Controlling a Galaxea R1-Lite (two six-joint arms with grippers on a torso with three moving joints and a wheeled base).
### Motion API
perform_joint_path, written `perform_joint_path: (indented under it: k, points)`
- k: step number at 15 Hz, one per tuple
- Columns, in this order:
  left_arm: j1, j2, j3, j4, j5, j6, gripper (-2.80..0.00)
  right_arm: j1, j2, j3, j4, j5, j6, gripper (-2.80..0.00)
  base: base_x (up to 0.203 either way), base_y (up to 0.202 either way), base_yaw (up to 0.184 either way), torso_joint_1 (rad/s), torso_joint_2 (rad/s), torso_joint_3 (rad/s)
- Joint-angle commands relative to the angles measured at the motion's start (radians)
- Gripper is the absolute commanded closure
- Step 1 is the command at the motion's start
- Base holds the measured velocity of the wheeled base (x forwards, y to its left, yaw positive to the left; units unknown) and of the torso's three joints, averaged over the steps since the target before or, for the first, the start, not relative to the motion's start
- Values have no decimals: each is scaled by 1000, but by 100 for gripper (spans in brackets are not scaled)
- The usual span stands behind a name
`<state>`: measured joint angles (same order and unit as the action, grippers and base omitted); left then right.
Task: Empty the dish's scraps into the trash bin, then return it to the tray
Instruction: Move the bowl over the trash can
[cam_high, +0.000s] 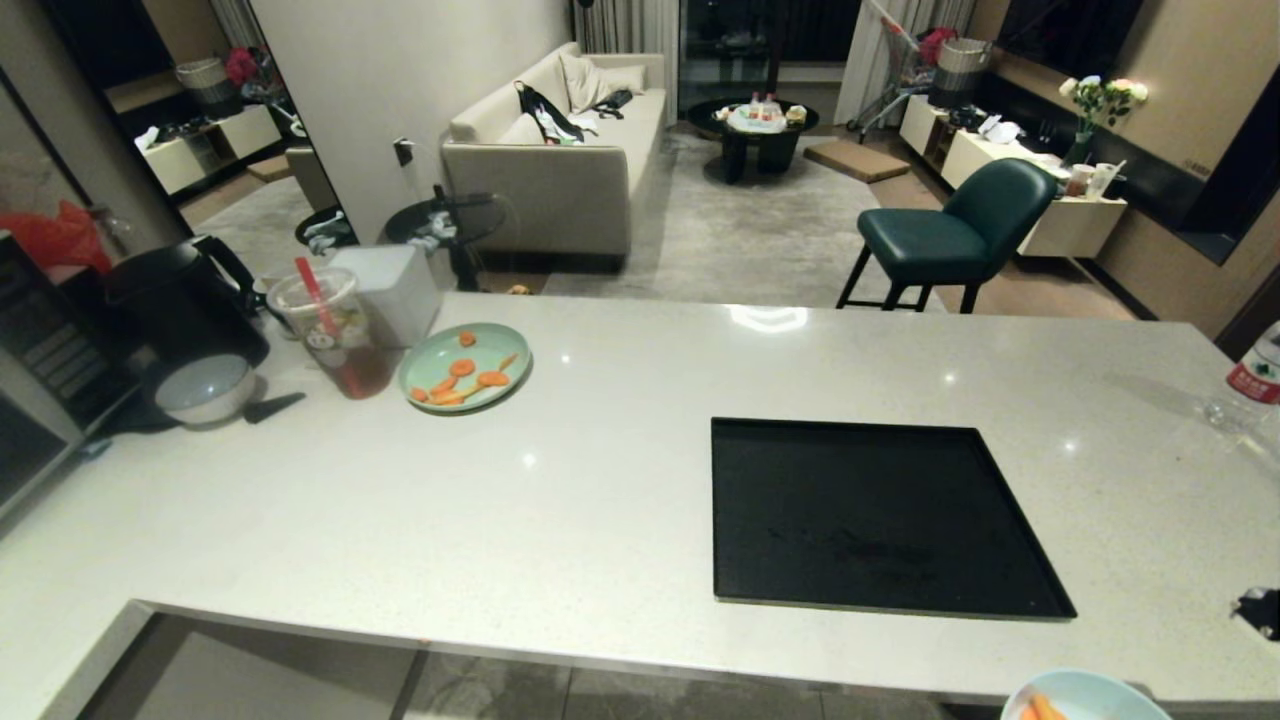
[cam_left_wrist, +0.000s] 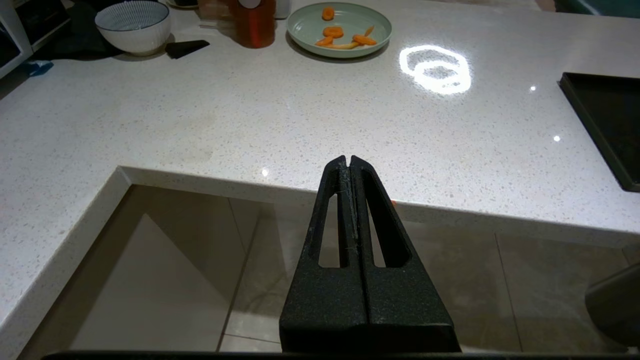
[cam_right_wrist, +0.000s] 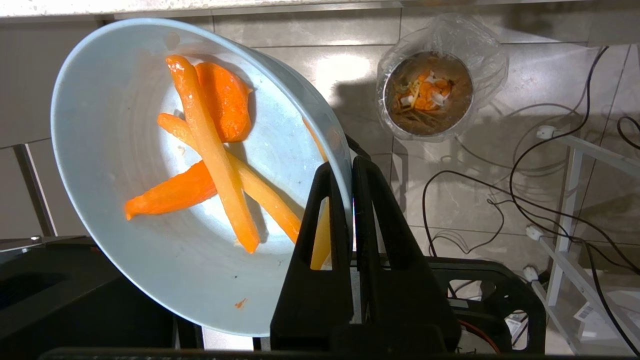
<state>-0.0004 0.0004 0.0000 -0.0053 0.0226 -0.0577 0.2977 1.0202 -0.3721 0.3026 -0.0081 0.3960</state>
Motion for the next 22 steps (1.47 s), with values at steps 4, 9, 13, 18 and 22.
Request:
perform_joint_path:
  k: [4,9,13,18,22]
  points:
    - [0,1,0,-1,0,-1,0,-3,9,9,1,0,3,0,0,0,0,0,0,0]
    - [0,1,0,-1,0,-1,0,-8,11,19,-1,2,1,0,0,0,0,0,0,0]
    - [-1,1,0,-1,0,-1,0,-10,10,21,0,2,2,0,0,0,0,0,0,0]
    - [0,1,0,-1,0,-1,0,-9,11,22,1,2,1,0,0,0,0,0,0,0]
    - [0,1,0,-1,0,-1,0,-9,11,27,0,2,1,0,0,0,0,0,0,0]
